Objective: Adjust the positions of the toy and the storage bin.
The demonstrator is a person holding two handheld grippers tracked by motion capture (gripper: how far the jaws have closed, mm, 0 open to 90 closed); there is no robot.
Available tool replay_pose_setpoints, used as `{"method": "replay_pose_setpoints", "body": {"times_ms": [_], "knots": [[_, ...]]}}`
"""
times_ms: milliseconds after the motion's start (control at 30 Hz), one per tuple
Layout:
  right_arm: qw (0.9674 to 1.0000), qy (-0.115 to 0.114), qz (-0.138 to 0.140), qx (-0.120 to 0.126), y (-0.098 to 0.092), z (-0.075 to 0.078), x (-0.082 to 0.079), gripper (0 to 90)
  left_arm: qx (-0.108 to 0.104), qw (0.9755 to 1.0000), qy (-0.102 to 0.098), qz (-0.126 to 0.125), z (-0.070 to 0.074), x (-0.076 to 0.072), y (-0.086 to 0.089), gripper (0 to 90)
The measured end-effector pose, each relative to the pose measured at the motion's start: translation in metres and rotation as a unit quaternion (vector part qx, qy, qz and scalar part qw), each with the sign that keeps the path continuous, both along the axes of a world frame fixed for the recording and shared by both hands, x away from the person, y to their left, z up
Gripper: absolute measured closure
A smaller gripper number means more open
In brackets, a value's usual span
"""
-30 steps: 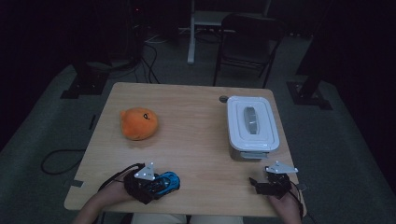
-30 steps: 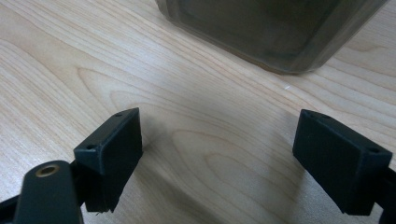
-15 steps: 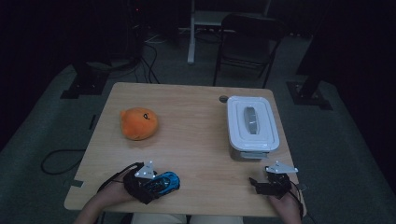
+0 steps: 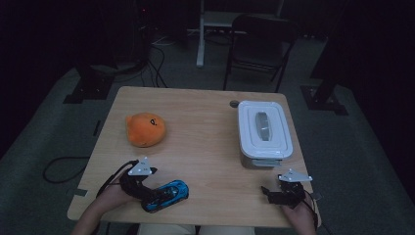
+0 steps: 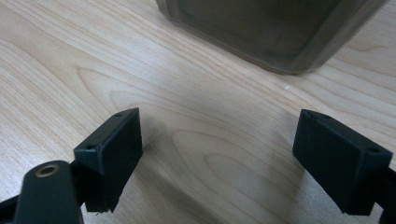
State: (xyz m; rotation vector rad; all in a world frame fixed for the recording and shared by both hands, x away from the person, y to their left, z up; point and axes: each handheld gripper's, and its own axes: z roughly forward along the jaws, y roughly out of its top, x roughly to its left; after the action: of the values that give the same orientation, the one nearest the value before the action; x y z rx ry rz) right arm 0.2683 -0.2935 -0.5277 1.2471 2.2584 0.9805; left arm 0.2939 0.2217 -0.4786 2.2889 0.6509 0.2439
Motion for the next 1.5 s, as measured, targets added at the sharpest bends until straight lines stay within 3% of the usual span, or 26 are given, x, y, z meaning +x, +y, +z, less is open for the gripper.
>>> {"method": "replay_pose_setpoints", "body": {"times_ms": [133,267,500,533,700,733,967,1000,1100,1133,1200,1233,1300,1500], "knots": [[1.0000,0.000,0.000,0.000,0.000,0.000,0.000,15.2,-0.009,0.9994,0.005,0.033,-0.003,0.009,0.015,17.2],[1.0000,0.000,0.000,0.000,0.000,0.000,0.000,15.2,-0.004,0.9975,-0.006,0.071,-0.005,0.015,0.028,17.3],[1.0000,0.000,-0.001,0.000,0.000,0.000,0.000,15.1,-0.011,0.9952,0.004,0.098,-0.006,0.027,0.045,17.3],[1.0000,0.000,0.000,0.000,0.000,0.000,0.000,15.1,-0.007,0.9940,-0.007,0.109,-0.006,0.029,0.047,17.3],[1.0000,0.000,-0.001,0.000,0.000,0.000,0.000,15.1,-0.012,0.9904,-0.015,0.137,-0.005,0.036,0.055,17.3],[1.0000,0.000,-0.001,0.000,0.000,0.000,0.000,15.1,-0.013,0.9884,-0.023,0.149,-0.004,0.037,0.056,17.3],[1.0000,0.000,0.000,0.000,0.000,0.000,0.000,15.1,-0.014,0.9823,-0.013,0.187,-0.003,0.051,0.071,17.7],[1.0000,0.000,-0.001,0.000,0.000,0.000,0.000,15.1,-0.013,0.9805,-0.018,0.195,-0.003,0.053,0.073,17.7],[1.0000,0.000,0.000,0.000,0.000,0.000,0.000,15.1,-0.016,0.9776,-0.021,0.209,-0.001,0.058,0.079,17.7],[1.0000,0.000,-0.001,0.000,0.000,0.000,0.000,15.1,-0.023,0.9779,-0.015,0.207,0.000,0.060,0.081,17.8],[1.0000,0.000,-0.001,0.000,0.000,0.000,0.000,15.1,-0.016,0.9759,-0.020,0.217,0.000,0.064,0.083,17.7],[1.0000,0.000,-0.001,0.000,0.000,0.000,0.000,15.1,-0.017,0.9765,-0.016,0.214,0.001,0.066,0.084,17.7],[1.0000,0.000,-0.001,0.000,0.000,0.000,0.000,15.1,-0.012,0.9748,-0.022,0.222,0.002,0.070,0.085,17.7],[1.0000,0.000,-0.002,0.000,0.000,0.000,0.000,15.1,-0.012,0.9739,-0.030,0.225,0.005,0.079,0.085,18.5]]}}
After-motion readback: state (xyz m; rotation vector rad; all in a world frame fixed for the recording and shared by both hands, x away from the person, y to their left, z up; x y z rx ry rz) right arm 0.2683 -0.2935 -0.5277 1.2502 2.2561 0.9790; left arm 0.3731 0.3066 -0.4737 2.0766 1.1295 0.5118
